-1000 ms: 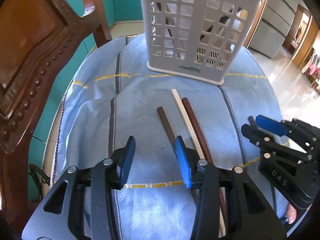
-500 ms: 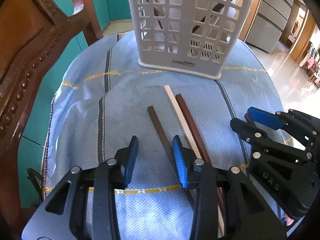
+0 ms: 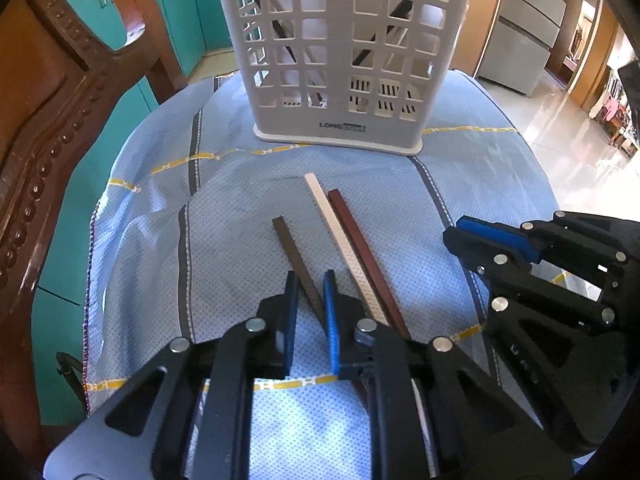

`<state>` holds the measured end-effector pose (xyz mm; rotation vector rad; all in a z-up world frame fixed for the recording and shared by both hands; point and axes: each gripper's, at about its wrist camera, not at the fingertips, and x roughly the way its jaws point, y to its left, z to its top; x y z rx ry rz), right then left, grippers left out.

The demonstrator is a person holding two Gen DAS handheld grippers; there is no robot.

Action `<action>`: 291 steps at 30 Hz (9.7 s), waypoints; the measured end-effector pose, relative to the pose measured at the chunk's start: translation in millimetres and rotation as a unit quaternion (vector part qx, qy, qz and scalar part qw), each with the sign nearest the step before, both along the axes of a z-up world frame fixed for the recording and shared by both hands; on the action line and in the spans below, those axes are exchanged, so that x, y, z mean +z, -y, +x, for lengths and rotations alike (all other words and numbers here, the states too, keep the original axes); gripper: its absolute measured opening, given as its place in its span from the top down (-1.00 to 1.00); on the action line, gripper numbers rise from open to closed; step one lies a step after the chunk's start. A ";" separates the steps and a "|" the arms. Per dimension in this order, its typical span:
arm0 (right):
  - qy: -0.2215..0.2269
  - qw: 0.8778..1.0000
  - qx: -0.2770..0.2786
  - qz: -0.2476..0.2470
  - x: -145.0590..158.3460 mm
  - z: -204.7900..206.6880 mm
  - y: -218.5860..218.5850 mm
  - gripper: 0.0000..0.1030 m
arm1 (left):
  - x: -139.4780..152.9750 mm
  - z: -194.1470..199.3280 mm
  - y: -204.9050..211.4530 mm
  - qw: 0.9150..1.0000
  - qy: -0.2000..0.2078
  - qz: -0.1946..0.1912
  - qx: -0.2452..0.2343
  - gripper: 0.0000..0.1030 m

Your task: Organize utensils

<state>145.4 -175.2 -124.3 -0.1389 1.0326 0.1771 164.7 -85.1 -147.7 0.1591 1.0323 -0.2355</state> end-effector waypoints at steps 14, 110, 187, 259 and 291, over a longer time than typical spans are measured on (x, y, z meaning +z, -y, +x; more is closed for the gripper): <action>-0.004 0.999 0.038 -0.001 7.9 -11.8 12.0 0.84 | 11.3 3.0 -16.1 1.000 -0.001 -0.014 -0.012 0.84; 0.357 0.899 -0.083 0.240 278.1 -3.9 84.0 0.87 | 302.6 26.0 -76.5 0.911 0.341 -0.201 0.115 0.87; -0.032 0.991 -0.081 0.101 11.0 -45.4 34.0 0.88 | 111.2 -22.7 -99.1 0.969 0.203 -0.009 0.141 0.54; 0.003 0.994 -0.111 0.017 -4.4 -11.3 41.1 0.49 | 0.0 23.1 -0.2 0.999 -0.031 0.004 -0.024 0.71; 0.013 0.993 -0.119 -0.004 -8.3 -10.1 35.8 0.33 | 0.1 17.3 -4.5 0.998 0.006 0.059 0.005 0.66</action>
